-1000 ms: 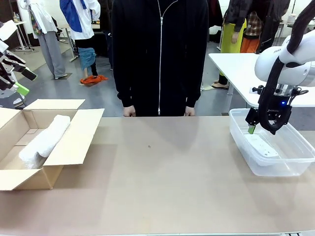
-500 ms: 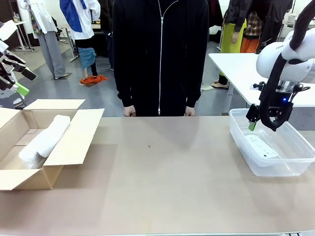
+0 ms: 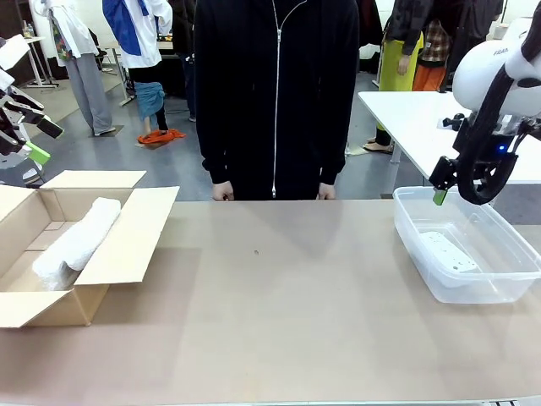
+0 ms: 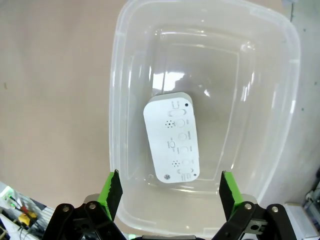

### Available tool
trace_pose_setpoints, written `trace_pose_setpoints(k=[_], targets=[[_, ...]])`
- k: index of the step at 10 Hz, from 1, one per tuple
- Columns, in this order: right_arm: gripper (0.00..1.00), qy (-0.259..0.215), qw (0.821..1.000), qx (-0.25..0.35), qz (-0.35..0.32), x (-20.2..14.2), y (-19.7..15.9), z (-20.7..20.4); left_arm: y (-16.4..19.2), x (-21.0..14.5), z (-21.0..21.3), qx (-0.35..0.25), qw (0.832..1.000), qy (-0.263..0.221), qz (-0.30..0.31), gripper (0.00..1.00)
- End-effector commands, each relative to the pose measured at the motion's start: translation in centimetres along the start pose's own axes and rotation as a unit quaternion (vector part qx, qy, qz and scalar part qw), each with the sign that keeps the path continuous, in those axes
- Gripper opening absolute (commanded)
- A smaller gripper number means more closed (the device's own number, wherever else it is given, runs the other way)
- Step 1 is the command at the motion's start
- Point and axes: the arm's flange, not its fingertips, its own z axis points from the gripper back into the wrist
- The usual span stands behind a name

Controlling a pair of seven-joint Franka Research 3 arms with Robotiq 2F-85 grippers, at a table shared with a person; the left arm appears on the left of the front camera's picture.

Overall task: Separate and place wrapped and unwrapped clocks.
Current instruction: If the picked Digital clock is wrapped, place it in the Package Box ; if not, place it in the Organizing box.

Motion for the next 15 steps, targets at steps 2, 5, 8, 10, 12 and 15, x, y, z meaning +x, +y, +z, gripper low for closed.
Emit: trace_pose_setpoints(k=[2,5,8,10,12,15], targets=[[1.0,-0.007,1.0,-0.023,-0.01,-1.5,0.9,0.7,0.0,-0.1,0.2,-0.002,1.0,-0.001,-0.004,1.0],[1.0,-0.012,0.999,-0.029,-0.005,-1.6,1.2,1.3,0.0,-0.1,0.2,-0.002,1.0,-0.001,-0.004,1.0],[1.0,-0.013,1.0,-0.017,0.007,-1.2,0.9,1.7,0.0,-0.1,0.2,-0.002,1.0,-0.001,-0.004,1.0],[1.0,-0.013,1.0,-0.017,0.007,-1.2,0.9,1.7,0.0,-0.1,0.2,-0.002,1.0,-0.001,-0.004,1.0],[1.0,-0.013,1.0,-0.017,0.007,-1.2,0.9,1.7,0.0,-0.1,0.2,-0.002,1.0,-0.001,-0.004,1.0],[1.0,-0.013,1.0,-0.017,0.007,-1.2,0.9,1.7,0.0,-0.1,0.2,-0.002,1.0,-0.001,-0.004,1.0]])
